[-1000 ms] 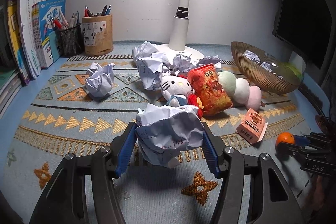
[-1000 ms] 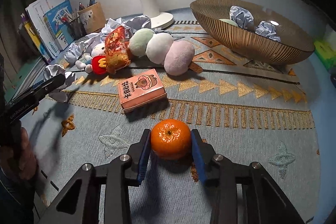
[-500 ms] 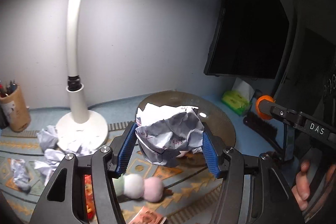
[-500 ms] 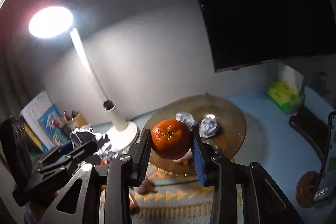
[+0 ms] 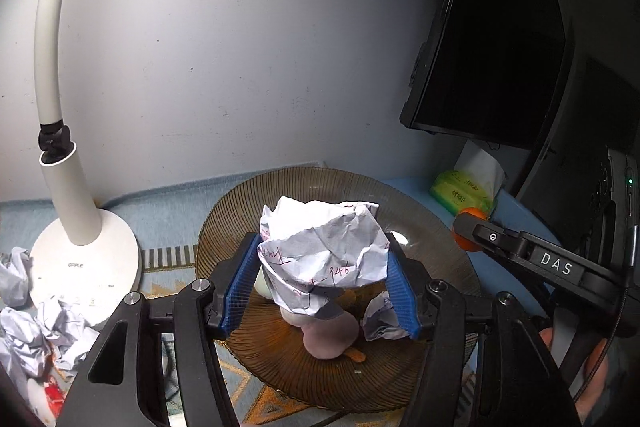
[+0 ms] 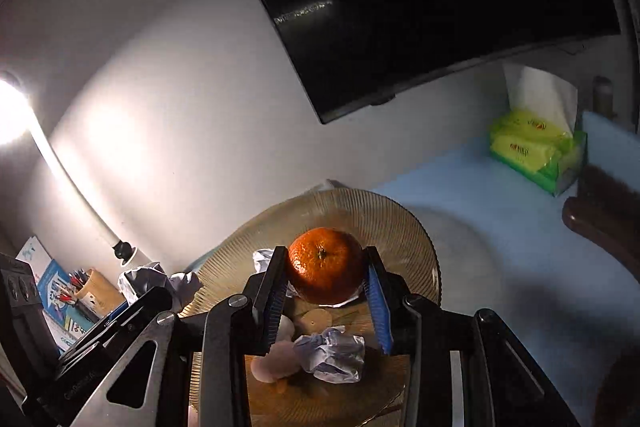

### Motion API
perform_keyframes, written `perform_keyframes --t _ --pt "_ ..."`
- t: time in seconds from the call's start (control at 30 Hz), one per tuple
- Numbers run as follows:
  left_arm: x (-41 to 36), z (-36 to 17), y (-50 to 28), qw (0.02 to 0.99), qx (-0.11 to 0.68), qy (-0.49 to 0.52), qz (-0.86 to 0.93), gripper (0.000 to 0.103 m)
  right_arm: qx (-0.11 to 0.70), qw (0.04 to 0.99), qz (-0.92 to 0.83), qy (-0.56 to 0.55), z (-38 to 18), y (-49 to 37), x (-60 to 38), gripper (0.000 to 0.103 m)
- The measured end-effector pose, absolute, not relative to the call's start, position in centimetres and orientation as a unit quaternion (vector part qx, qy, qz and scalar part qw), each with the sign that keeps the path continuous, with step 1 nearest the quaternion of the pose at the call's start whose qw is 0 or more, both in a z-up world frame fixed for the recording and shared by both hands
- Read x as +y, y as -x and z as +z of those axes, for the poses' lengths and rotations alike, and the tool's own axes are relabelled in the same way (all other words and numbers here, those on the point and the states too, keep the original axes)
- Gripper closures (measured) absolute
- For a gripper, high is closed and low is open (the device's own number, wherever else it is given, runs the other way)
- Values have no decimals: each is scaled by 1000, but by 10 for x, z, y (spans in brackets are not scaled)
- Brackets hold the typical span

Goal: Organize objects
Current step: 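Open both tools to drop the paper ball and orange into the bowl, then move both tools to the paper balls near the lamp base and grasp one each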

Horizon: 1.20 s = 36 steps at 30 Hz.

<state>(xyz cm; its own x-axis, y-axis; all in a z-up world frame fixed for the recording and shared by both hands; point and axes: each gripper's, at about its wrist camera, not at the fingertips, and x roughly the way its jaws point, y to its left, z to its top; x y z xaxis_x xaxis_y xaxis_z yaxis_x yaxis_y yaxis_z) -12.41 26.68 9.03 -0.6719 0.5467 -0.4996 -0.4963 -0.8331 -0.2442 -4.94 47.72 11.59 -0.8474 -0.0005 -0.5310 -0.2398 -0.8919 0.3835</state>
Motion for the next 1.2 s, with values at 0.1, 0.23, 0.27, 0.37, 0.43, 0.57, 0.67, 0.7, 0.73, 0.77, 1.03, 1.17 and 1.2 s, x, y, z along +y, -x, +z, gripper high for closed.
perform_keyframes --t 0.1,0.23,0.27,0.37,0.43,0.57,0.67,0.7,0.73,0.77,1.03,1.17,1.2 --pt "267 86 125 289 -49 293 910 1 232 68 928 283 107 52 483 43" --pt "252 98 116 296 -61 280 911 1 239 75 935 251 111 37 490 32" --pt "247 104 113 295 -64 276 912 1 239 80 936 246 114 35 491 32" --pt "227 122 99 290 -69 266 917 1 247 64 936 241 123 27 488 32" --pt "205 137 82 282 -67 252 923 1 233 54 941 240 135 20 476 32" --pt "150 161 37 238 -58 227 943 1 198 20 950 241 162 -4 440 32" --pt "97 166 2 187 -75 221 954 1 193 -34 950 242 168 -29 409 32" --pt "80 164 -10 168 -79 221 957 1 192 -49 949 246 166 -36 396 32" --pt "63 158 -20 141 -79 222 961 1 192 -64 946 253 160 -43 384 31" --pt "49 150 -28 109 -76 226 965 1 191 -76 943 263 152 -49 370 30" --pt "-25 37 -38 -17 -54 327 943 1 158 -82 923 340 49 -63 294 15" --pt "-24 26 -35 -24 -42 331 942 1 123 -72 930 339 47 -64 283 12" --pt "-23 27 -37 -22 -37 324 945 1 123 -71 927 348 44 -62 283 9"
